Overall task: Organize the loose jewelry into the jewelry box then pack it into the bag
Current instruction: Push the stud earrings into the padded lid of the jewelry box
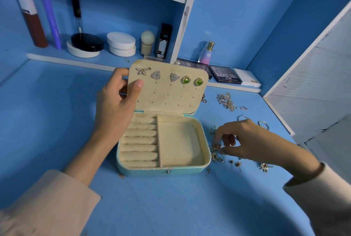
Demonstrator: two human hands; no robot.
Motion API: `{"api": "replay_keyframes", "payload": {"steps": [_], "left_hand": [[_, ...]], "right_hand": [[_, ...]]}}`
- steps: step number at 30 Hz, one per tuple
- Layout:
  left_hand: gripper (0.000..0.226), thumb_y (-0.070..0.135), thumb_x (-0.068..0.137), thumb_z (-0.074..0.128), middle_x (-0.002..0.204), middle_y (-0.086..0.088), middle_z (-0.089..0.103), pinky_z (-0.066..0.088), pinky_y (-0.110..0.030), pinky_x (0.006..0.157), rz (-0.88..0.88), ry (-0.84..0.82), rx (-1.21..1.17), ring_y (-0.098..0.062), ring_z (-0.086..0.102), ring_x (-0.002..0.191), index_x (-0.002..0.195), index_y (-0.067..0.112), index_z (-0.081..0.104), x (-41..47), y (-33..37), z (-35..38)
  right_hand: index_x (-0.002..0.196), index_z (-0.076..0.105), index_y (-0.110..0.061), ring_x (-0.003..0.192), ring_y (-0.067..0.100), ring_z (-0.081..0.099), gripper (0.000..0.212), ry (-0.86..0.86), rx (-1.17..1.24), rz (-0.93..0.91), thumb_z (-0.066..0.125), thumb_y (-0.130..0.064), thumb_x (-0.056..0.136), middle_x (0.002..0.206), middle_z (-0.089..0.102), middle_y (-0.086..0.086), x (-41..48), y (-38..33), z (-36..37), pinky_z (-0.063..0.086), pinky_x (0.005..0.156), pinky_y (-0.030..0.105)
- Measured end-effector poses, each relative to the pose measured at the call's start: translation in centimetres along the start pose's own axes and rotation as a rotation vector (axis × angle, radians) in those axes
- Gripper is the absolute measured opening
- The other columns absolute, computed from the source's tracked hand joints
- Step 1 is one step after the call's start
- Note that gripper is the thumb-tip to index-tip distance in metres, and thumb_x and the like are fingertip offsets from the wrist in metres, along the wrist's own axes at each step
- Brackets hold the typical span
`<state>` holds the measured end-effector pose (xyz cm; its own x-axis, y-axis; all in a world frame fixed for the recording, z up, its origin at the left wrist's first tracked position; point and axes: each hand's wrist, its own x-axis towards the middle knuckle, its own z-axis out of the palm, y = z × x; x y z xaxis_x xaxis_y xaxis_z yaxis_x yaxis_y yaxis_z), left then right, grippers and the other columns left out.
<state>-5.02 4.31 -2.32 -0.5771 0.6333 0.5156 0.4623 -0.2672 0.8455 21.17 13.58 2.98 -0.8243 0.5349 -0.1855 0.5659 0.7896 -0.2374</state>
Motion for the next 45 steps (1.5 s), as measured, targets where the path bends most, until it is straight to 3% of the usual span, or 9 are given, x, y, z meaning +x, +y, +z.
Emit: {"api": "replay_keyframes", "payload": {"steps": [12, 18, 24, 27, 30, 33, 38, 42, 45], "left_hand": [[0.004, 0.018, 0.094, 0.056, 0.084, 0.014, 0.066, 0.043, -0.008, 0.057, -0.007, 0.001, -0.008, 0.007, 0.061, 0.070, 0.096, 0.020, 0.052, 0.0, -0.1, 0.0], [0.005, 0.017, 0.094, 0.056, 0.082, 0.013, 0.066, 0.042, -0.008, 0.057, 0.000, 0.003, -0.006, 0.007, 0.061, 0.070, 0.095, 0.021, 0.052, 0.0, 0.0, 0.0], [0.005, 0.017, 0.094, 0.056, 0.085, 0.012, 0.067, 0.042, -0.009, 0.058, -0.004, -0.003, -0.014, 0.006, 0.061, 0.071, 0.095, 0.021, 0.053, 0.0, 0.0, 0.0], [0.007, 0.016, 0.094, 0.056, 0.083, 0.008, 0.067, 0.044, -0.013, 0.058, -0.011, -0.006, -0.023, 0.003, 0.060, 0.069, 0.094, 0.023, 0.053, -0.1, 0.0, 0.0], [0.011, 0.016, 0.094, 0.056, 0.085, 0.009, 0.069, 0.046, -0.017, 0.058, -0.026, -0.008, -0.042, -0.003, 0.063, 0.072, 0.092, 0.027, 0.055, -0.1, 0.0, -0.1], [0.009, 0.023, 0.091, 0.051, 0.082, 0.007, 0.069, 0.044, -0.023, 0.057, -0.040, -0.008, -0.055, -0.009, 0.060, 0.066, 0.096, 0.024, 0.059, -0.1, -0.2, -0.1], [0.019, 0.026, 0.090, 0.046, 0.086, 0.003, 0.070, 0.049, -0.036, 0.066, -0.082, -0.003, -0.107, -0.022, 0.063, 0.075, 0.099, 0.032, 0.061, 0.0, -0.5, -0.1], [0.022, 0.024, 0.091, 0.045, 0.081, 0.009, 0.069, 0.041, -0.027, 0.055, -0.068, -0.019, -0.100, -0.013, 0.057, 0.060, 0.104, 0.024, 0.062, 0.0, -0.5, -0.2], [0.020, 0.023, 0.091, 0.045, 0.081, 0.011, 0.069, 0.043, -0.020, 0.057, -0.075, -0.012, -0.136, -0.008, 0.058, 0.064, 0.102, 0.029, 0.061, 0.0, -0.2, -0.2]], "right_hand": [[0.090, 0.073, -0.031, 0.068, 0.005, 0.053, 0.010, 0.094, -0.023, -0.055, 0.069, -0.025, 0.083, 0.074, 0.055, -0.011, 0.2, -0.1, 0.8, 0.049, 0.065, 0.034], [0.079, 0.071, -0.026, 0.069, 0.007, 0.058, 0.012, 0.153, 0.043, -0.024, 0.070, -0.014, 0.080, 0.072, 0.062, -0.011, 0.1, 0.2, 0.5, 0.044, 0.062, 0.017], [0.075, 0.068, -0.014, 0.065, 0.015, 0.064, 0.013, 0.291, 0.518, 0.093, 0.069, -0.002, 0.079, 0.071, 0.069, 0.000, 0.4, -2.0, -0.2, 0.054, 0.069, 0.030], [0.081, 0.072, -0.012, 0.063, 0.013, 0.059, 0.008, 0.297, 0.738, 0.093, 0.069, -0.005, 0.080, 0.073, 0.070, 0.005, 1.3, -3.8, -0.2, 0.048, 0.062, 0.021], [0.087, 0.075, -0.010, 0.069, 0.011, 0.060, 0.012, 0.294, 0.938, 0.089, 0.069, -0.004, 0.079, 0.076, 0.071, 0.009, 2.8, -5.5, 0.1, 0.049, 0.069, 0.018], [0.094, 0.073, -0.008, 0.074, 0.005, 0.062, 0.022, 0.291, 1.075, 0.034, 0.066, 0.005, 0.079, 0.074, 0.070, -0.001, 4.6, -7.1, 0.5, 0.048, 0.071, 0.012], [0.087, 0.073, -0.019, 0.058, 0.000, 0.056, 0.018, 0.530, 0.861, -0.045, 0.069, -0.003, 0.081, 0.060, 0.066, -0.012, 8.0, -9.5, 1.2, 0.044, 0.062, 0.011], [0.086, 0.075, -0.020, 0.059, 0.019, 0.056, 0.010, 0.674, 0.704, -0.066, 0.070, -0.012, 0.082, 0.063, 0.066, 0.004, 9.8, -10.4, 1.7, 0.046, 0.059, 0.022], [0.088, 0.075, -0.018, 0.057, 0.020, 0.056, 0.009, 0.707, 0.643, -0.090, 0.069, -0.014, 0.083, 0.062, 0.066, 0.005, 10.5, -10.9, 1.6, 0.046, 0.057, 0.024]]}}
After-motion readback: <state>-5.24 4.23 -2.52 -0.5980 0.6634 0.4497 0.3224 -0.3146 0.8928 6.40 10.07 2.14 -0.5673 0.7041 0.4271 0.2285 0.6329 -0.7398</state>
